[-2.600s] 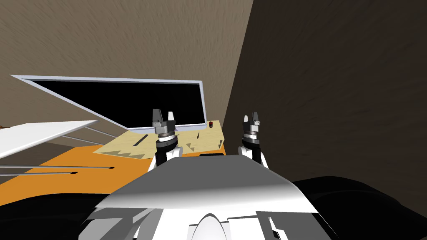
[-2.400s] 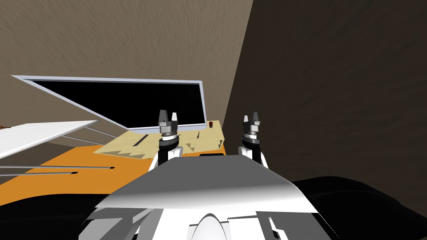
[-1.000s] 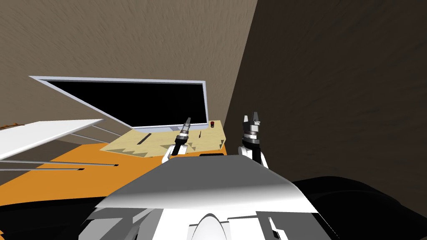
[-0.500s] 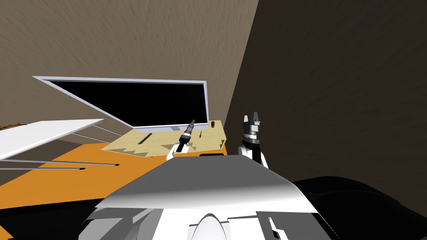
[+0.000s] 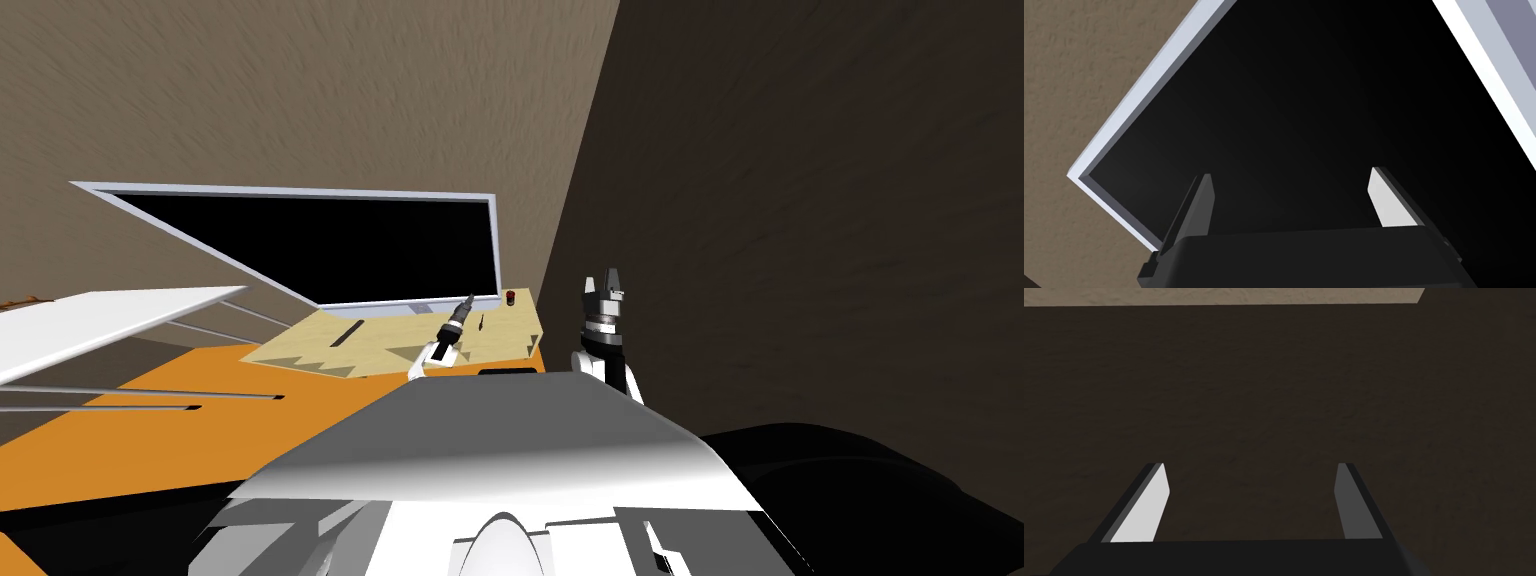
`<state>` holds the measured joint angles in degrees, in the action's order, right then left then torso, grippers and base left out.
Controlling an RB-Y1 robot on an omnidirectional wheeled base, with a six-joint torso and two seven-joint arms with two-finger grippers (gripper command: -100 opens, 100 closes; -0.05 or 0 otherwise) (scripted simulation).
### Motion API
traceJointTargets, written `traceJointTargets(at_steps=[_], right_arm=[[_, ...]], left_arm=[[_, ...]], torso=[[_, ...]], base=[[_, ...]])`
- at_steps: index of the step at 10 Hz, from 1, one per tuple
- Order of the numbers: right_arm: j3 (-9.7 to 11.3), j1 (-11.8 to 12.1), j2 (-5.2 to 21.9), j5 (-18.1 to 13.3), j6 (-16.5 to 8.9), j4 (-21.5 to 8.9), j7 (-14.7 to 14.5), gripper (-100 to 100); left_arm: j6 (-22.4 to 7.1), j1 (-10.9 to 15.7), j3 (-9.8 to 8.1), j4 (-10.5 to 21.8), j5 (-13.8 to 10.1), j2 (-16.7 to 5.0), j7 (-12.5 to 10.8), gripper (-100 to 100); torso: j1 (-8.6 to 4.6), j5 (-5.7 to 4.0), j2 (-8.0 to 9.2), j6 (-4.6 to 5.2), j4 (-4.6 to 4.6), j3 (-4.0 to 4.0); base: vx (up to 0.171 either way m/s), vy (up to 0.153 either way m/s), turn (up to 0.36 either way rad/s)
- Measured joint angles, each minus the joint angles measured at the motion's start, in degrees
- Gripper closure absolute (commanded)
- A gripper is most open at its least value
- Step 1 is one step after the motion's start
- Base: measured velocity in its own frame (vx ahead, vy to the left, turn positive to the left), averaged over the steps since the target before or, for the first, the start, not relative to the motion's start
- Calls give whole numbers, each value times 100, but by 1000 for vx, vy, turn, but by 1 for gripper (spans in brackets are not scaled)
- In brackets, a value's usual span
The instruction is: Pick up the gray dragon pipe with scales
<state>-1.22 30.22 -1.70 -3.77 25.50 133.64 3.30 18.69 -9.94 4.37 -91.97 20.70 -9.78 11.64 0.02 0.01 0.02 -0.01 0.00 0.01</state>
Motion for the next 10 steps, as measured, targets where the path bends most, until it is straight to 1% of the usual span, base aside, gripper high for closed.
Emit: traceJointTargets(at_steps=[1, 3, 4, 5, 6, 7, 8, 9, 10], right_arm=[[0, 0, 0, 0, 0, 0, 0, 0], [0, 0, 0, 0, 0, 0, 0, 0], [0, 0, 0, 0, 0, 0, 0, 0], [0, 0, 0, 0, 0, 0, 0, 0], [0, 0, 0, 0, 0, 0, 0, 0], [0, 0, 0, 0, 0, 0, 0, 0], [0, 0, 0, 0, 0, 0, 0, 0], [0, 0, 0, 0, 0, 0, 0, 0], [0, 0, 0, 0, 0, 0, 0, 0]], left_arm=[[-26, 110, 8, 213, 62, -13, 55, -100], [-185, 296, 46, 542, 151, -75, 105, -100], [-199, 356, 43, 743, 185, -70, 147, -100], [-238, 445, 59, 955, 236, -112, 189, -100], [-343, 543, 101, 1123, 316, -146, 254, -100], [-459, 593, 144, 1237, 358, -164, 287, -100], [-508, 568, 163, 1273, 379, -148, 309, -100], [-522, 687, 160, 1448, 425, -157, 364, -100], [-564, 713, 184, 1549, 444, -198, 383, -100]], torso=[[-1, 0, -1, 1, 0, 0], [-2, -1, 0, 1, 0, 0], [-2, -1, 0, 0, 0, 0], [-4, -1, 0, 1, 0, 0], [-6, -2, 1, 2, 1, 1], [-6, -2, 2, 0, 1, 1], [-4, -1, 2, -1, 1, 1], [-6, -2, 1, 1, 1, 1], [-5, -2, 2, -1, 1, 1]], base=[[-7, 2, -18], [-9, 0, -32], [-10, -5, -49], [-13, -11, -92], [-11, -8, -40], [-6, -3, 6], [-11, -8, -58], [-10, -9, -53], [-5, -3, 0]])
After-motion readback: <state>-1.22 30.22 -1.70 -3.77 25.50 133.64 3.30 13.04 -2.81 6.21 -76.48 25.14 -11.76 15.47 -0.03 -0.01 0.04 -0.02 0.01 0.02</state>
